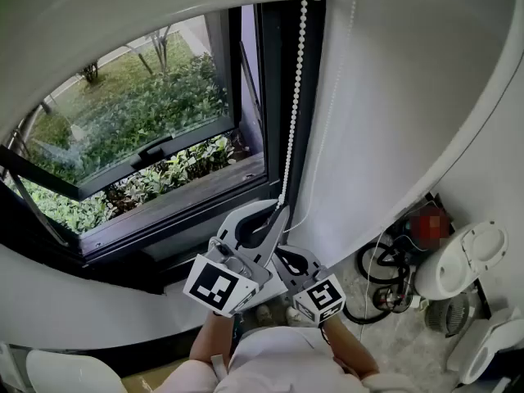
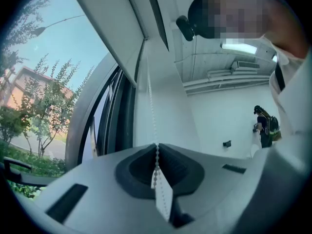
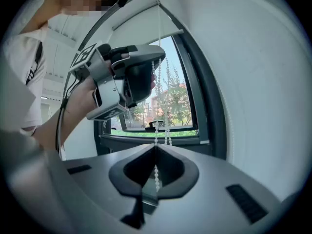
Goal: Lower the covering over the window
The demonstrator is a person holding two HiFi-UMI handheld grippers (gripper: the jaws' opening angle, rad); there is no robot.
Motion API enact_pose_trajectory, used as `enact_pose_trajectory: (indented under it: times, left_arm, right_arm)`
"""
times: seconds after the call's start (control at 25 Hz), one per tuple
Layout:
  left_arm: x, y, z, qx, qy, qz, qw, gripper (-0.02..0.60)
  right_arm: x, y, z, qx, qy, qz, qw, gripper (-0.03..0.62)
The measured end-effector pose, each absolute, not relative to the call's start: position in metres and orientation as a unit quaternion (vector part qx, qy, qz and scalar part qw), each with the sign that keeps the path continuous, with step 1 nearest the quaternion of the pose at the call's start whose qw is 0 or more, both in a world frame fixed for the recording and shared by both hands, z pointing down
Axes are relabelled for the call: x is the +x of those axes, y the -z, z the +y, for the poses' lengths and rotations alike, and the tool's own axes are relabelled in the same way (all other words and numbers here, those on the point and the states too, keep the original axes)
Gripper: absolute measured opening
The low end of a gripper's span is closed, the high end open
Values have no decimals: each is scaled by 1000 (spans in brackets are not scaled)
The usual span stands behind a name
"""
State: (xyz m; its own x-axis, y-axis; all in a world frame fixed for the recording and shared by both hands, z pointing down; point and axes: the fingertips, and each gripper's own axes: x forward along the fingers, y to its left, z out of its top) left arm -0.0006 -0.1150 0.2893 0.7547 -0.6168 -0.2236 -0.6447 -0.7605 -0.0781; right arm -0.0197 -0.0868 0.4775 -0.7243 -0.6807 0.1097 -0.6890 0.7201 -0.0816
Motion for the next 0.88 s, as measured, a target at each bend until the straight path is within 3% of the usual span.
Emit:
enact_pose_trajectory:
  times: [0.88]
  left_arm:
    - [4,-416,-119,-937,-32,345,-30,15]
  right_arm:
    - [-17,-601,-84,357,-162,-910,134,0]
